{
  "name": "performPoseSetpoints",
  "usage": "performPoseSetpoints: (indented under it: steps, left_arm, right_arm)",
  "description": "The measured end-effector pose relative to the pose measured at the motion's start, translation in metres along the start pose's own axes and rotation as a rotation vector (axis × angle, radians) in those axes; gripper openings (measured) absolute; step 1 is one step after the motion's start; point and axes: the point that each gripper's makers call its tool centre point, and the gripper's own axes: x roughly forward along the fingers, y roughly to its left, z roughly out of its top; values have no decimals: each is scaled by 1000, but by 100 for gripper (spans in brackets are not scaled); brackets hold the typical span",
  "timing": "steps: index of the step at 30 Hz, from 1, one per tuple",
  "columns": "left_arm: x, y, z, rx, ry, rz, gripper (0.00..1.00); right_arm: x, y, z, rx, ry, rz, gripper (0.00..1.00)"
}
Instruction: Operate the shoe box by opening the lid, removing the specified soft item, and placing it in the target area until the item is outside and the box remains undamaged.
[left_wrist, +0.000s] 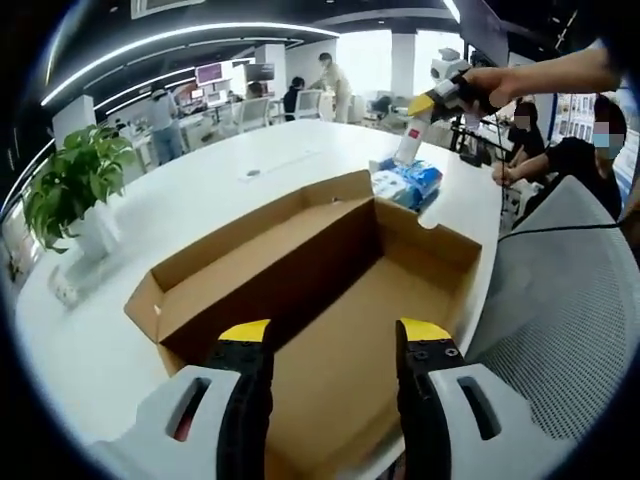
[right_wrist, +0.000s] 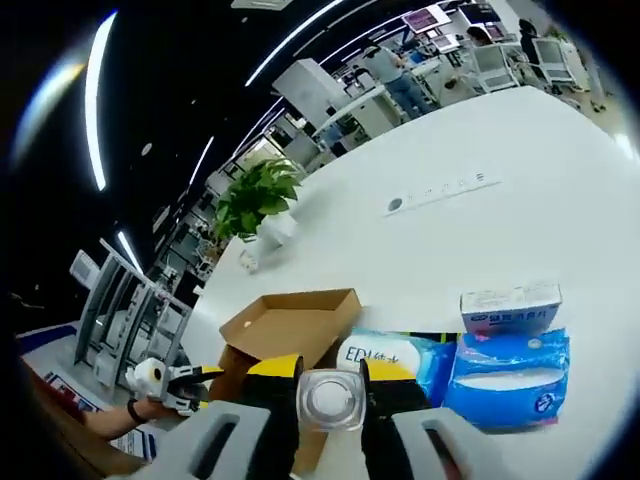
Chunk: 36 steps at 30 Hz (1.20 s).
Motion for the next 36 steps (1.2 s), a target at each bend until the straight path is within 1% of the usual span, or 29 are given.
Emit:
performPoseSetpoints:
  steps: [2, 4, 6, 9, 10, 13, 17, 19, 20, 25, 29, 31, 33, 36]
  left_arm:
    - [-1, 2, -1, -3, 3, 4, 49]
    - [-2, 5, -3, -4, 4, 9, 49]
    - [-2, 5, -4, -8, 5, 11, 49]
    - [-2, 6, -5, -9, 6, 11, 48]
    - [-1, 6, -6, -7, 7, 10, 48]
    - [0, 5, -7, -3, 10, 8, 48]
    - [1, 4, -9, -3, 13, 7, 48]
    - [1, 3, -9, 2, 17, 6, 48]
    - [1, 3, -10, 6, 20, 6, 48]
    - [1, 3, -12, 2, 25, 6, 48]
    - [1, 3, -13, 1, 29, 7, 48]
    - [2, 2, -13, 2, 29, 7, 48]
    - [2, 2, -12, 5, 30, 9, 47]
    - [2, 3, -12, 6, 31, 10, 48]
  right_arm:
    - [2, -3, 5, -35, 22, -12, 18]
    - [3, -9, 10, -97, 58, -38, 18]
    - [5, -14, 18, -178, 90, -66, 18]
    - [7, -21, 26, -274, 136, -98, 18]
    - [8, -24, 30, -317, 162, -111, 18]
    - [14, -30, 40, -409, 203, -129, 18]
    - [24, -34, 45, -458, 241, -131, 18]
    - [28, -36, 46, -495, 267, -132, 18]
    - [30, -38, 46, -528, 291, -136, 18]
    - [41, -44, 46, -621, 365, -143, 18]
    - [48, -50, 48, -675, 398, -153, 18]
    - [52, -54, 49, -717, 411, -161, 18]
    - [57, -59, 48, -727, 428, -165, 18]
    - [63, -66, 46, -772, 455, -173, 18]
